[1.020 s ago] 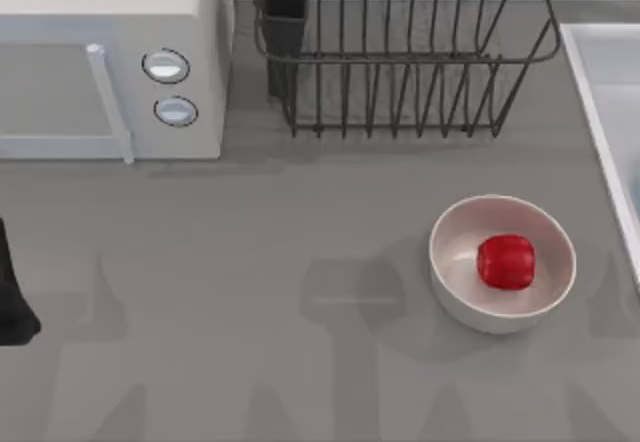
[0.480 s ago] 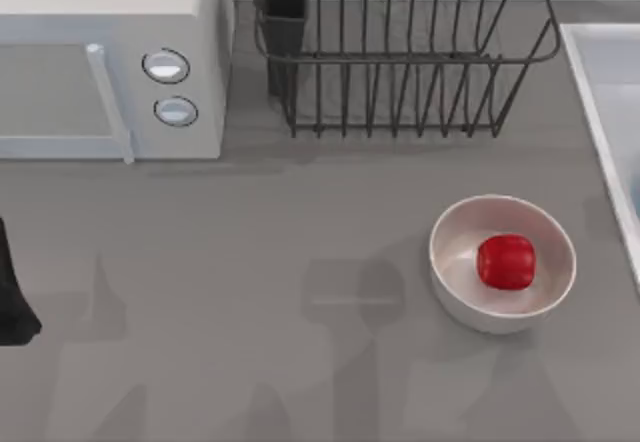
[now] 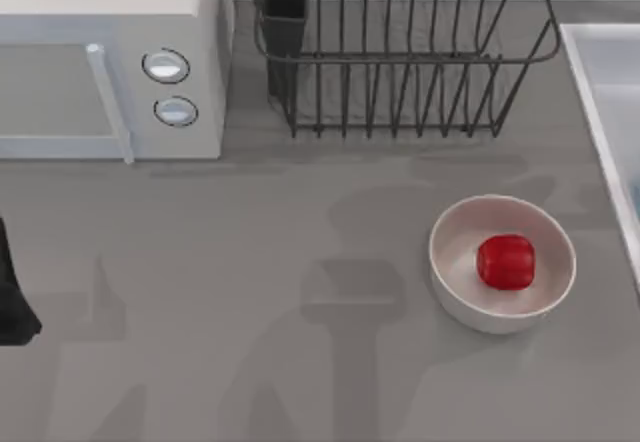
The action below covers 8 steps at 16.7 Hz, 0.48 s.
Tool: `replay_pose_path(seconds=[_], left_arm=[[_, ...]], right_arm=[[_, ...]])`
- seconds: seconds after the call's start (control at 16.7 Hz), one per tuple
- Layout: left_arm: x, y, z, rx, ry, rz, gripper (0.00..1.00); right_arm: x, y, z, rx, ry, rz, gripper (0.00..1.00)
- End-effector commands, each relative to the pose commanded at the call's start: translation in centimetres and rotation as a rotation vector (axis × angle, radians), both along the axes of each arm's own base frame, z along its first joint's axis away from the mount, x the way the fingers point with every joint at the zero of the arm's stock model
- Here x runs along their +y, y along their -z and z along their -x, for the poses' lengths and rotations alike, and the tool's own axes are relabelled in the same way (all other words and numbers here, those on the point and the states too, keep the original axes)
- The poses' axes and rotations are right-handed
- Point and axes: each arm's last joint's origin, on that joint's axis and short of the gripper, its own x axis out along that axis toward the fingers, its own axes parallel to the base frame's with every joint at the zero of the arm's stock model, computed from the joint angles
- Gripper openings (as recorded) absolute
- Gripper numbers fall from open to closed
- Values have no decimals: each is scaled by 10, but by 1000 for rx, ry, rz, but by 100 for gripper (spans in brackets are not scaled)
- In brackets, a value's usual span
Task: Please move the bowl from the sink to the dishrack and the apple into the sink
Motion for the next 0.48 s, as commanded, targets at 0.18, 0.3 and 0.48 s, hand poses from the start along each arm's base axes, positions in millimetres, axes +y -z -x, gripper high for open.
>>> replay_pose_path(seconds=[0.18, 0.3, 0.48], left_arm=[[0, 0, 0, 0, 0, 0, 100], [0, 0, 0, 0, 0, 0, 100], [0, 0, 0, 0, 0, 0, 100]], right_arm=[[-29, 36, -47, 175, 10, -33, 100], [-47, 59, -68, 266, 18, -58, 100], [-70, 90, -89, 369, 31, -96, 100]])
